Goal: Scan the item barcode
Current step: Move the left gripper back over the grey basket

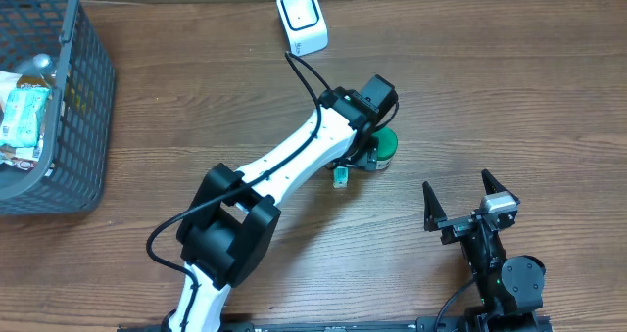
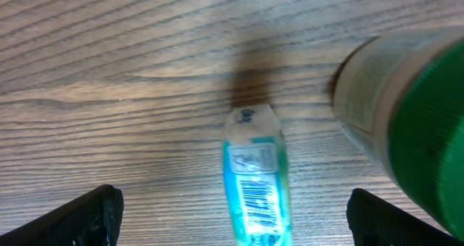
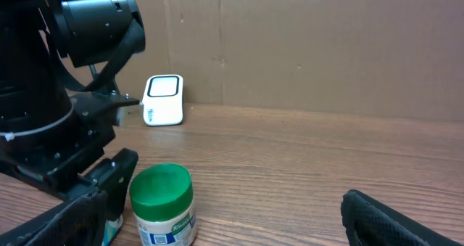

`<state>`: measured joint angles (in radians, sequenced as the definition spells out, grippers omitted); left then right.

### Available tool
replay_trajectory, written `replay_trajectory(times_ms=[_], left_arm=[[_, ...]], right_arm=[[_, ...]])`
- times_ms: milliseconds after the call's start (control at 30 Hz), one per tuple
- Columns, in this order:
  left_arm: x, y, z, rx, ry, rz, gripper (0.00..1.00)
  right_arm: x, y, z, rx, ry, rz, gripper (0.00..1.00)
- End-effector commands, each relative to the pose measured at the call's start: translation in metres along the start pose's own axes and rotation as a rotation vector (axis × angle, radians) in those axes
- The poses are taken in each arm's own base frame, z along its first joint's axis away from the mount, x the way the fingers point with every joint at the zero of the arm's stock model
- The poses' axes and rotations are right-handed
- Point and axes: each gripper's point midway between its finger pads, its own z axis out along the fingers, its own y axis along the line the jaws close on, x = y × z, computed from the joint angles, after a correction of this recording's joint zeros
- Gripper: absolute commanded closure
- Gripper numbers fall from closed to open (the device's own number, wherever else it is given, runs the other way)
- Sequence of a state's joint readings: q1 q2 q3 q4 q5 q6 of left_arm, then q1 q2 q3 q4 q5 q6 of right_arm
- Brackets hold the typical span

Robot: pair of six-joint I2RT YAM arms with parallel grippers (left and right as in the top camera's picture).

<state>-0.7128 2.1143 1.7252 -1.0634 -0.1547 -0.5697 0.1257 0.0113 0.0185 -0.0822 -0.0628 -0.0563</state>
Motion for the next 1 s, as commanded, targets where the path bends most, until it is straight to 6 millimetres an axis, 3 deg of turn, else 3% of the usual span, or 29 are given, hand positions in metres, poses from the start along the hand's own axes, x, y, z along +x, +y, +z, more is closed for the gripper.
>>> replay_trajectory(times_ms=[0, 167, 267, 400, 467, 500, 600, 667, 733, 900, 967], left_arm=[[-0.022, 0.010, -0.046, 0.049, -0.105, -0.020, 0.00], [-0.040, 0.034, -0.090, 0.092, -0.204, -0.075, 0.00], [-0.058, 0.065, -0.123, 0.082, -0.306, -0.108, 0.00], [-0.084, 0.133, -0.180, -0.085, -0.516, -0.081, 0.02], [-0.099, 0.185, -0.224, -0.284, -0.663, -0.056, 0.07], [-0.104, 0.203, -0.240, -0.347, -0.711, -0.064, 0.00], [-0.112, 0.250, -0.274, -0.471, -0.797, -0.098, 0.00], [-0.113, 0.310, -0.309, -0.556, -0.890, -0.215, 0.00], [-0.113, 0.346, -0.322, -0.566, -0.942, -0.288, 0.00], [-0.115, 0.403, -0.325, -0.420, -1.016, -0.351, 0.00], [-0.107, 0.427, -0.338, -0.365, -1.048, -0.402, 0.00]], right_arm=[[0.003, -0.002, 0.000, 0.012, -0.001, -0.005, 0.00], [0.003, -0.002, 0.000, 0.012, -0.001, -0.005, 0.00], [0.003, -0.002, 0.000, 0.012, -0.001, -0.005, 0.00], [0.003, -0.002, 0.000, 0.012, -0.001, -0.005, 0.00], [0.003, -0.002, 0.000, 0.012, -0.001, -0.005, 0.00], [0.003, -0.002, 0.000, 0.013, -0.001, -0.005, 0.00], [0.003, -0.002, 0.000, 0.012, -0.001, -0.005, 0.00], [0.003, -0.002, 0.000, 0.013, -0.001, -0.005, 0.00], [0.003, -0.002, 0.000, 0.012, -0.001, -0.005, 0.00], [0.003, -0.002, 0.000, 0.012, -0.001, -0.005, 0.00], [0.003, -0.002, 0.000, 0.012, -0.001, -0.005, 0.00]])
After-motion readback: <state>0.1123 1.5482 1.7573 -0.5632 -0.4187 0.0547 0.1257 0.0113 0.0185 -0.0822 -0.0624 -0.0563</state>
